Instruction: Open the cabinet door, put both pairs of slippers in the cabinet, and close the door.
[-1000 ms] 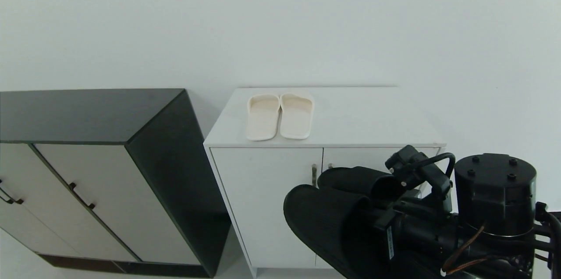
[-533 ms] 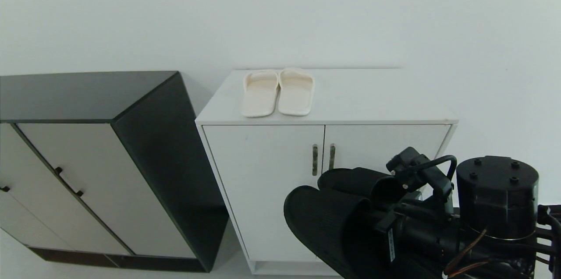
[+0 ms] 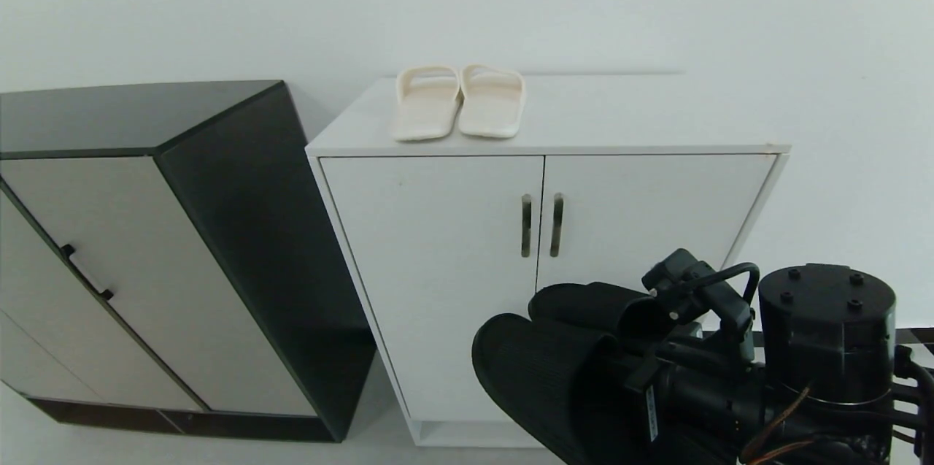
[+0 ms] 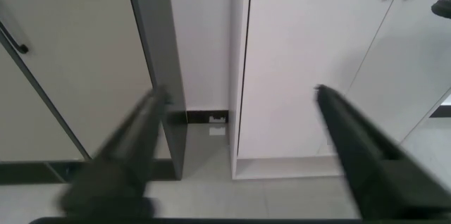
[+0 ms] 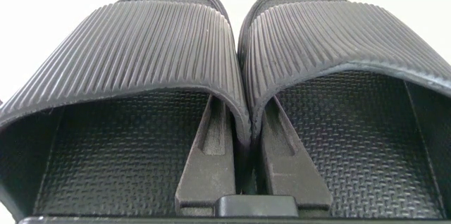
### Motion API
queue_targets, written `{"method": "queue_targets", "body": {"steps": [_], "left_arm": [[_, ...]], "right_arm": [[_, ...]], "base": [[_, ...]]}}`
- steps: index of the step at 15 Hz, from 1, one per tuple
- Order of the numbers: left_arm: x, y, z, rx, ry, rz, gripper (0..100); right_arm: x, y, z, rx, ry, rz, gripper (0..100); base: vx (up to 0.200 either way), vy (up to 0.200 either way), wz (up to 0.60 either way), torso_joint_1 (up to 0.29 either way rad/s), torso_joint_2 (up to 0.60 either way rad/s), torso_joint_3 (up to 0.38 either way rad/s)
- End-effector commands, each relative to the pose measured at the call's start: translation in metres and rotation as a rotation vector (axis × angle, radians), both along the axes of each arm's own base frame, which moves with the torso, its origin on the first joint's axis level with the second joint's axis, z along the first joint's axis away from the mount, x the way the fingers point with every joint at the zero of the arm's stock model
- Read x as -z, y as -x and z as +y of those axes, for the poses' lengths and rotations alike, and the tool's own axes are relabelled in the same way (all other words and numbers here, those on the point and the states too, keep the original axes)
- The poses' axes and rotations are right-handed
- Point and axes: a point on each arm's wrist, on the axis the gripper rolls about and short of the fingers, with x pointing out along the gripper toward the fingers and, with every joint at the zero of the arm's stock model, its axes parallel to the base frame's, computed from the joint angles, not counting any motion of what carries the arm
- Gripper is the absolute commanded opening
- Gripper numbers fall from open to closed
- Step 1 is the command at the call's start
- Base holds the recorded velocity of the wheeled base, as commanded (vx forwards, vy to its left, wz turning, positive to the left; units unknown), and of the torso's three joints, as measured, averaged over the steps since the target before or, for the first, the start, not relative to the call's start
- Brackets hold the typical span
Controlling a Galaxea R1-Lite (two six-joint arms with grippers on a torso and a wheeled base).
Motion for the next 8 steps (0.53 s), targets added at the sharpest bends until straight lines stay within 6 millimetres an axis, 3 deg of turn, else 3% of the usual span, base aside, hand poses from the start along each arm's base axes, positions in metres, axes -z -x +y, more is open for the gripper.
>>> {"method": "queue_targets", "body": {"steps": [1,8], "left_arm": [[-0.0001,-0.0001,0.0000,0.000,-0.001,0.001,100],[-0.0001,-0.0001,-0.0001,0.003,-0.013,0.001,100]], "right_arm": [[0.0000,0.0003,0.0001,0.000,0.000,-0.001,0],[0.0034,0.0020,-0.0012,-0.003,0.001,0.001,0]], "base": [[0.000,0.000,0.00,-0.159,0.49,0.320],[0.000,0.000,0.00,-0.122,0.46,0.342]]}}
